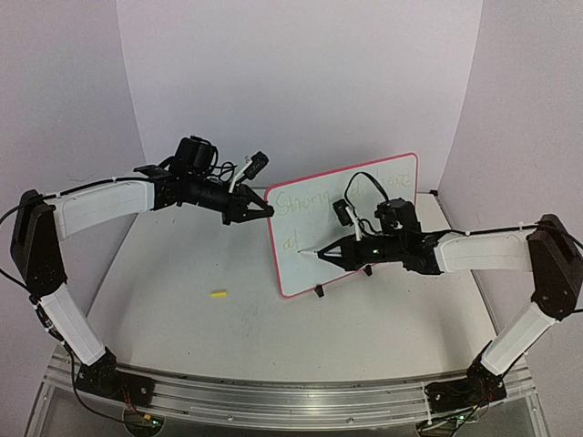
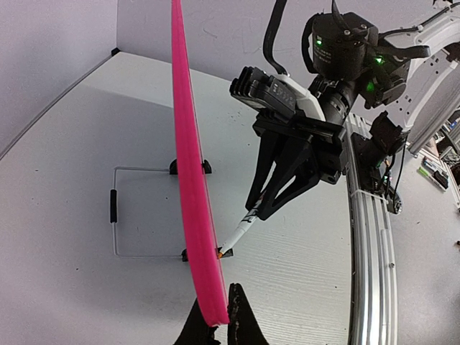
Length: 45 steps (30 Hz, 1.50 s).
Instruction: Write a sentence on the whiteboard
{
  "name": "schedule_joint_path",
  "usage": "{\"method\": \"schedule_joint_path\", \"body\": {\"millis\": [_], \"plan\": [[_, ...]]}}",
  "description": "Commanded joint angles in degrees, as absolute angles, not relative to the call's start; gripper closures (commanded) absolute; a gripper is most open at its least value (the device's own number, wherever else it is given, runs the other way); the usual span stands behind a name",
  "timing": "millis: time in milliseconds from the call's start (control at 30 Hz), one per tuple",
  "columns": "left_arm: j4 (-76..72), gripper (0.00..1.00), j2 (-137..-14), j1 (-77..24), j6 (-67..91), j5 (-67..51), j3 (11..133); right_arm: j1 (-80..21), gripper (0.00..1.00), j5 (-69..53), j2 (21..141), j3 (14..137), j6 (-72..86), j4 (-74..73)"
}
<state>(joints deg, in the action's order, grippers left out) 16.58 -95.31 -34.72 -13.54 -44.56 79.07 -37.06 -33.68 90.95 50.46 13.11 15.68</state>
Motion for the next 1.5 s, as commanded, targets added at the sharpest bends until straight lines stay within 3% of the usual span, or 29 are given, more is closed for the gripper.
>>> {"method": "schedule_joint_path", "body": {"millis": [0, 333, 733, 1467], "plan": [[19.86, 1.0, -94.03, -36.12, -16.44, -46.7, 79.1, -36.83, 1.0, -32.5, 87.32, 50.22, 13.8, 19.66], [19.86, 1.0, -94.04, -36.12, -16.44, -46.74, 79.1, -36.54, 1.0, -35.78, 80.71, 47.81, 14.81, 19.6], [19.86, 1.0, -94.25, -36.12, -16.44, -46.67, 79.11, -34.12, 1.0, -40.86, 85.01, 50.02, 14.4, 20.48], [19.95, 1.0, -94.58, -36.12, -16.53, -46.51, 79.1, -34.12, 1.0, -36.39, 90.09, 52.98, 13.54, 19.68]]}}
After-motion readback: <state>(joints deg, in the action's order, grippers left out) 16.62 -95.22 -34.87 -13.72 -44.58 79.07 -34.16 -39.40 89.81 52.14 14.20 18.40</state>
